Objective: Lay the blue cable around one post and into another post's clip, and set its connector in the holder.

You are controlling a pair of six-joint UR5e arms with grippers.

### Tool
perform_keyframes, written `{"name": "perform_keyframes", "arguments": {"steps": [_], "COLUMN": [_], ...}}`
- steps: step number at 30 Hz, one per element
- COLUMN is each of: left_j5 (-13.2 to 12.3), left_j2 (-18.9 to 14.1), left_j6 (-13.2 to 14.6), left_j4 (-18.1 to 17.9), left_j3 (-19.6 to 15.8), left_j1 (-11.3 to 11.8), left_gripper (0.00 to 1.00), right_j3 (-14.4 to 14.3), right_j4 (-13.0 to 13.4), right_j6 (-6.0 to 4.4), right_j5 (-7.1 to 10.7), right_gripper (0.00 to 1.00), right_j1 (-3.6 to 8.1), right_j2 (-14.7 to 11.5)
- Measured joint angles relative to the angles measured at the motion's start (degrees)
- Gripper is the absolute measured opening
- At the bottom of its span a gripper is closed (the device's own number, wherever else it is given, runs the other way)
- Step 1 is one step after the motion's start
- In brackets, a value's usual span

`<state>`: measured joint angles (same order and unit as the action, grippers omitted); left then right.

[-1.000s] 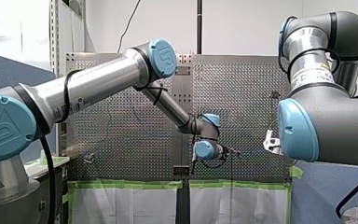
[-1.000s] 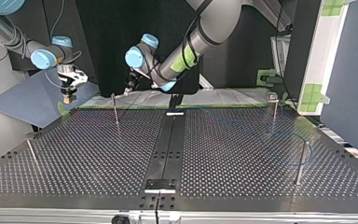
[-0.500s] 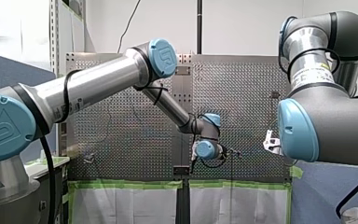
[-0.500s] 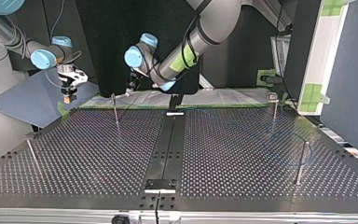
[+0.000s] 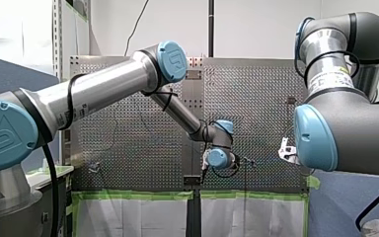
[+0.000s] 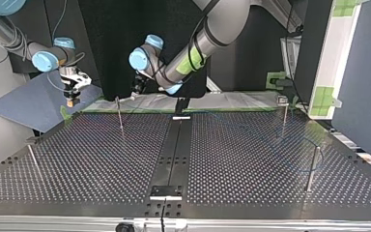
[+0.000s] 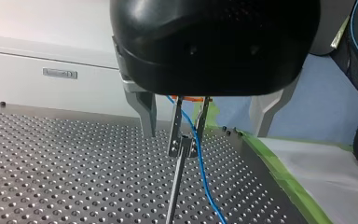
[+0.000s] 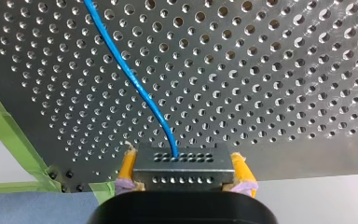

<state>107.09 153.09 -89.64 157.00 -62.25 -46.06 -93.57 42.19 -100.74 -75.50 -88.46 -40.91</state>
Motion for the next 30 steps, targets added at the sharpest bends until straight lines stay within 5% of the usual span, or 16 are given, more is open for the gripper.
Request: {"name": "perform_keyframes", "arguments": {"steps": [16,30], "left_j5": [3.4,7.6], "left_j2": [-3.2,-11.0], "left_j6": [3.2,-1.6], "left_j4": [-0.5,-8.1], "left_j3": [-3.4,-11.1], "left_j1": [-0.8,-3.9], "left_gripper": [1.00,1.00], "right_j3": [0.0,0.0], "right_j4": [-0.3,-0.6], "right_j6": [0.00,-0.49], "right_j5": [0.08,0.69], "right_gripper": [0.02,0.02], "right_j1": [-0.08,-0.09], "right_j2": [0.0,0.0]}}
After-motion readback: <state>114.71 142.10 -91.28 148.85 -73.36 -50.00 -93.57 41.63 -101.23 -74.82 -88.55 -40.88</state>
